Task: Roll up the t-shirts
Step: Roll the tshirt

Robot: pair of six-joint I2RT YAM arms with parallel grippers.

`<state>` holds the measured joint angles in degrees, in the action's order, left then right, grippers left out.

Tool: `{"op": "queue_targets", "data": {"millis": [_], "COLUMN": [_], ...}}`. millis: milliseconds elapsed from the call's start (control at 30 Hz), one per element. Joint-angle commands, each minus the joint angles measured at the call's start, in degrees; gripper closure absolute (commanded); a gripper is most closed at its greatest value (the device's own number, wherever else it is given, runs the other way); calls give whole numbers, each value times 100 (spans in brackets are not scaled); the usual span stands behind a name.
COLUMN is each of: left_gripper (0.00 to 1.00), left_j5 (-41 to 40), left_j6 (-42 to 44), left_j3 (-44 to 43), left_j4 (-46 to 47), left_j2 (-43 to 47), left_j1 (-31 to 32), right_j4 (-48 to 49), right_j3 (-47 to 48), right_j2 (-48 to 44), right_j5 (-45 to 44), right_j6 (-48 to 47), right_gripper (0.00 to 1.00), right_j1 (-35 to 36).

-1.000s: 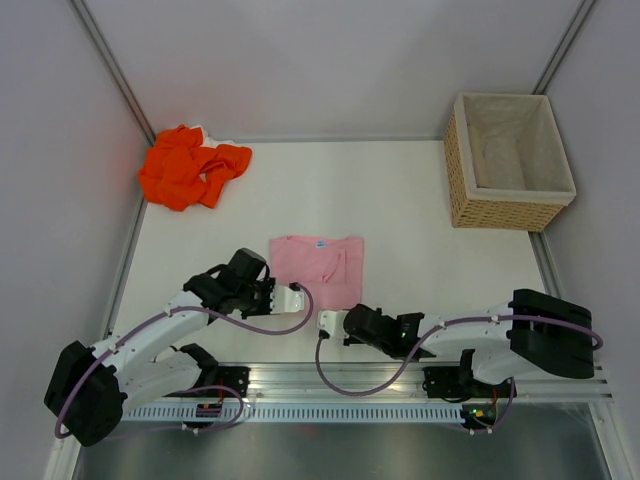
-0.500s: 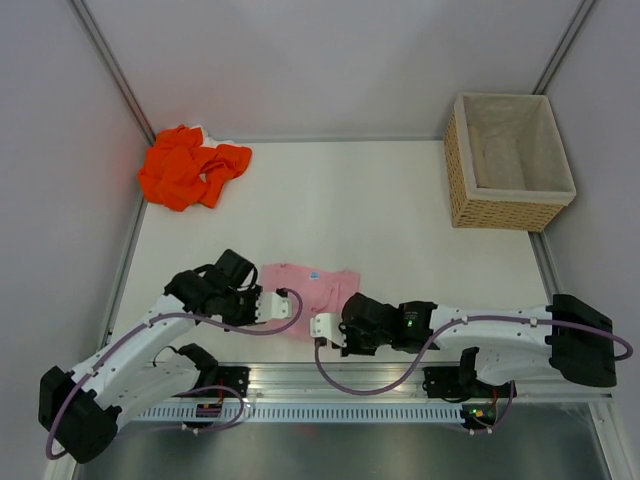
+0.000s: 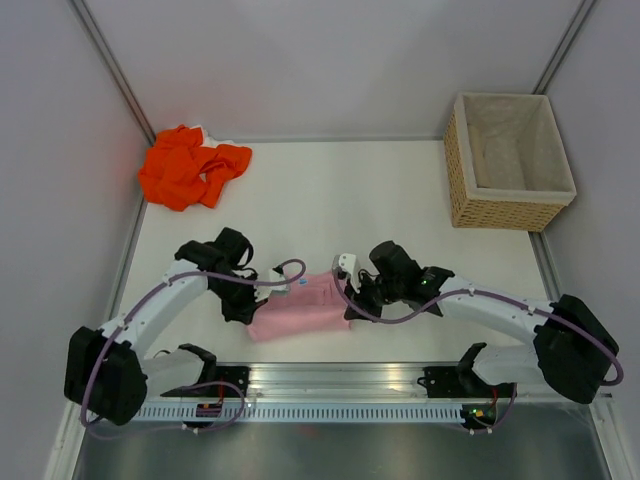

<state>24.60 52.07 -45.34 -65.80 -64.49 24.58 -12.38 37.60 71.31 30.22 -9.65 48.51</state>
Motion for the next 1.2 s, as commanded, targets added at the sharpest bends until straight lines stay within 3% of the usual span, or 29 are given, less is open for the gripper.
{"op": "queue_targets", "data": {"millis": [0, 233, 333, 567, 667, 933, 1167], "left_gripper": [98, 94, 93, 91, 91, 89, 87], "left_j5": [493, 537, 266, 220, 238, 308, 326], "left_j6": [241, -74, -311, -435, -426, -514, -575], "left_j3": [-378, -678, -660, -704, -757, -748, -739], "left_j4": [313, 866, 1192, 1394, 1412, 1412, 1412], "left_j2": [-650, -1829, -2137, -2261, -2217, -2156, -2112], "left_j1": [-583, -1139, -1201, -1201, -1201, -1192, -1192], "right_j4": [474, 982, 1438, 1940, 2406, 2248, 3189], "right_j3": [54, 212, 195, -227, -464, -517, -755], "right_j2": [426, 1376, 1649, 1123, 999, 525, 1226], "right_j5": [914, 1592, 1707, 1935, 1953, 1541, 1056], "right_j6": [385, 806, 929, 1228, 1764, 1992, 2679], "right_gripper": [100, 99, 74, 54, 51, 44, 45], "right_j1": [-560, -1607, -1845, -1845, -1845, -1837, -1336]}}
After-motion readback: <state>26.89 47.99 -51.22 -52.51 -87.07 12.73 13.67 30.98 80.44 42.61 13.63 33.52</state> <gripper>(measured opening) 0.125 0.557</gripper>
